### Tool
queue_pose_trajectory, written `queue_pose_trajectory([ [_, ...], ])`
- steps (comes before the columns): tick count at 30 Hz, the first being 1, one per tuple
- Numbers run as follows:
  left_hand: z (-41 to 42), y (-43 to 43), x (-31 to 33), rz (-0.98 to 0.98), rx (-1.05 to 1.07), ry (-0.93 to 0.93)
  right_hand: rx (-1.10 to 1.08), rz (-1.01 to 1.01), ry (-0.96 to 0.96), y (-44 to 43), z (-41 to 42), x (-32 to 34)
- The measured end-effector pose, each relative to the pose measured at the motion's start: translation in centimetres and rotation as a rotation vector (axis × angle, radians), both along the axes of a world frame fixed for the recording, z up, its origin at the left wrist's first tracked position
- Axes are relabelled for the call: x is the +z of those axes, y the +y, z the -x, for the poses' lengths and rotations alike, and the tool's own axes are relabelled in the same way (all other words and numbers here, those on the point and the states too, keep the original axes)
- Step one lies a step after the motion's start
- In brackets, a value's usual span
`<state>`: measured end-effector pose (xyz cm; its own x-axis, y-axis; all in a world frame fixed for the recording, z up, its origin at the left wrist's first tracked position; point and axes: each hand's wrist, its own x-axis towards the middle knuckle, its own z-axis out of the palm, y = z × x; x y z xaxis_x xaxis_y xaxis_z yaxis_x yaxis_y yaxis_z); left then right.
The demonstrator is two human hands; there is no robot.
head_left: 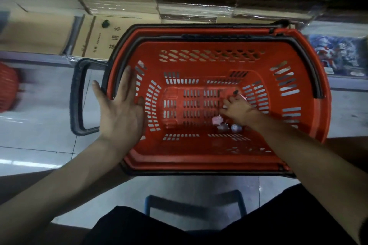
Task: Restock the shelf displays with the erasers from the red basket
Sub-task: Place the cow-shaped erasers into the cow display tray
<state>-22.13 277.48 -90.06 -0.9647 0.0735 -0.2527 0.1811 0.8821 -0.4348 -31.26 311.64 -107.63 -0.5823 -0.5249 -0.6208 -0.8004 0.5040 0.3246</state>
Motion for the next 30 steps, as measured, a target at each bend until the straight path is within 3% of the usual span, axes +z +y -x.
queue_pose_trajectory([
  [3,0.9,-0.2,0.0,0.037,0.009,-0.032,0.020,-0.093,-0.026,-1.1,0.3,2.7],
  [6,1.3,-0.3,0.3,0.025,0.004,-0.040,-0.137,-0.092,-0.085,-0.9,0.5,3.9],
  [13,3.3,-0.4,1.0,-0.035,-0.101,0.047,-0.888,0.568,-0.283,-1.7,0.7,8.5],
  [18,4.2,-0.2,1.4,-0.195,-0.167,0.150,-1.085,1.091,-0.606,-6.7,0.1,14.5],
  [20,4.1,0.0,1.1,-0.504,-0.221,0.260,-1.099,1.222,-0.757,-9.2,-0.7,17.6],
  [21,4.0,0.4,1.3,-0.812,-0.184,0.308,-1.099,1.289,-0.813,-10.3,-1.0,19.1],
  [23,3.7,1.7,2.9,-1.558,0.168,0.212,-1.063,1.425,-0.885,-12.4,-1.5,22.1],
  [25,3.3,2.9,5.2,-2.105,0.702,0.028,-0.950,1.513,-0.865,-14.0,-1.8,24.9],
  [27,3.0,2.9,6.7,-2.363,1.146,-0.334,-0.806,1.536,-0.761,-15.3,-2.1,26.9],
  [29,2.5,2.3,7.7,-2.533,1.286,-0.641,-0.648,1.477,-0.574,-16.5,-2.6,27.7],
  [30,2.3,2.1,8.1,-2.593,1.277,-0.703,-0.559,1.428,-0.459,-17.1,-3.0,27.8],
])
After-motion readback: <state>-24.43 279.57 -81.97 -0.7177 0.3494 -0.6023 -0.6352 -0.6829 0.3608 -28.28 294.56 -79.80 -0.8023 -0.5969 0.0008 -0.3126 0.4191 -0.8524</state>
